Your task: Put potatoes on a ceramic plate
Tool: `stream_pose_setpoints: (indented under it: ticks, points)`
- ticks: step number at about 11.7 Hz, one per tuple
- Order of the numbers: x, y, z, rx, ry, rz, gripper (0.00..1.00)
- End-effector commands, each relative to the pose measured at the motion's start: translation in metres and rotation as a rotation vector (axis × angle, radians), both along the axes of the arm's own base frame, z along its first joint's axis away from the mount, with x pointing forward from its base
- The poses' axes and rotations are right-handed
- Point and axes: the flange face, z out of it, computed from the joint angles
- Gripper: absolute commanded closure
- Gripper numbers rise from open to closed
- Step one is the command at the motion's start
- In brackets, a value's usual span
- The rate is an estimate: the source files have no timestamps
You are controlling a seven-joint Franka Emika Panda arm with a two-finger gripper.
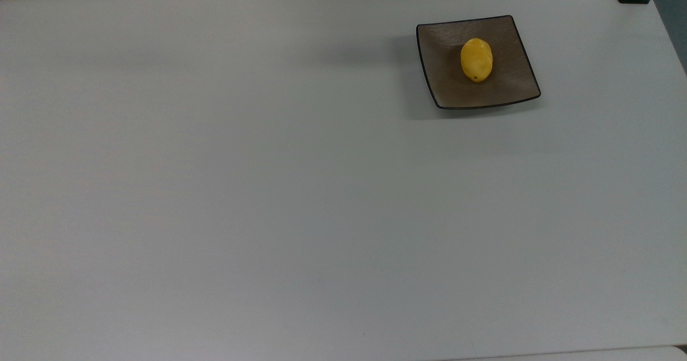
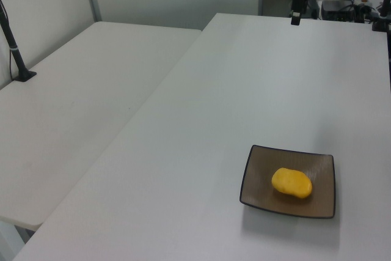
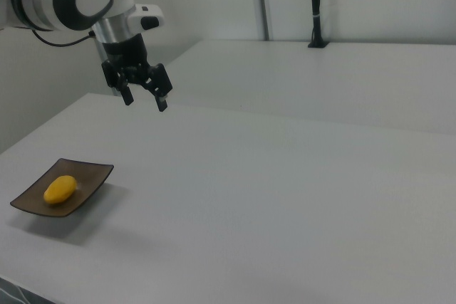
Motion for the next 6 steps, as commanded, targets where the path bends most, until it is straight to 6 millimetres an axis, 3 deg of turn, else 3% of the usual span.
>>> stream_pose_setpoints:
  ticks: [1, 6]
  points:
    - [0.0145, 0.0196, -0.0084, 0.012, -0.039, 0.073, 0.0]
    - [0.0138, 0.0294, -0.0121, 0.013, -0.033, 0.082, 0.0]
